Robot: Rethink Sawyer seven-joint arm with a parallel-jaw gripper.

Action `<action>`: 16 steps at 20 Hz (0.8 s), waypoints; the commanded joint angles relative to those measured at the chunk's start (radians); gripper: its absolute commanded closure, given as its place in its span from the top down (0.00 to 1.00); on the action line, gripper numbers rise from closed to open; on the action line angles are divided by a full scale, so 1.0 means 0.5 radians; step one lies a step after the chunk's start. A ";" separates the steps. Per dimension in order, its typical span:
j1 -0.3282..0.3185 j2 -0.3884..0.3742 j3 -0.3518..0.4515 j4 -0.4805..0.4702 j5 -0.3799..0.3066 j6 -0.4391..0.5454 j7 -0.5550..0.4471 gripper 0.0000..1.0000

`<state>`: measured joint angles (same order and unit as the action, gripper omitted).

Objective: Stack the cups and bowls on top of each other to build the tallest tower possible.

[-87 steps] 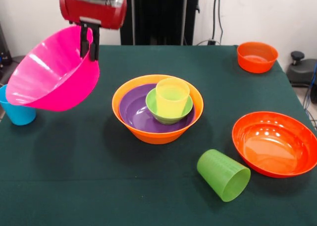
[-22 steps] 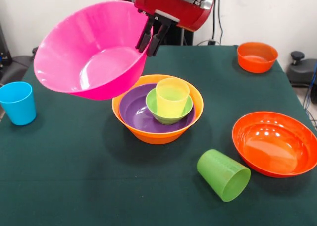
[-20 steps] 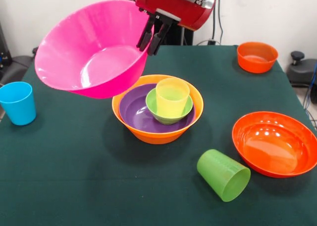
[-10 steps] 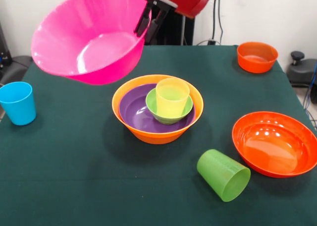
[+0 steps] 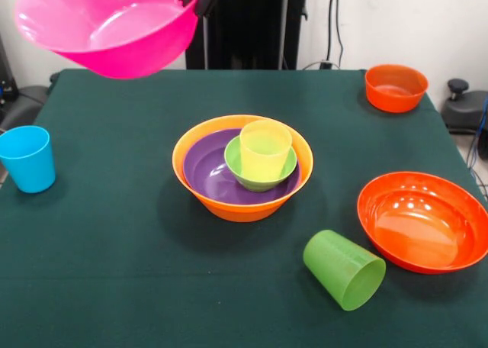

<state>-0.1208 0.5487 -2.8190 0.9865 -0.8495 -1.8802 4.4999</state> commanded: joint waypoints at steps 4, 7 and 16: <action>-0.058 0.031 -0.252 -0.083 -0.019 -0.138 0.731 0.00; -0.053 0.045 -0.213 -0.026 -0.025 -0.141 0.766 0.00; -0.002 0.082 -0.006 0.065 -0.026 0.042 0.816 0.00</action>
<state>-0.1317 0.5702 -2.8497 1.0727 -0.8497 -1.8807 4.5385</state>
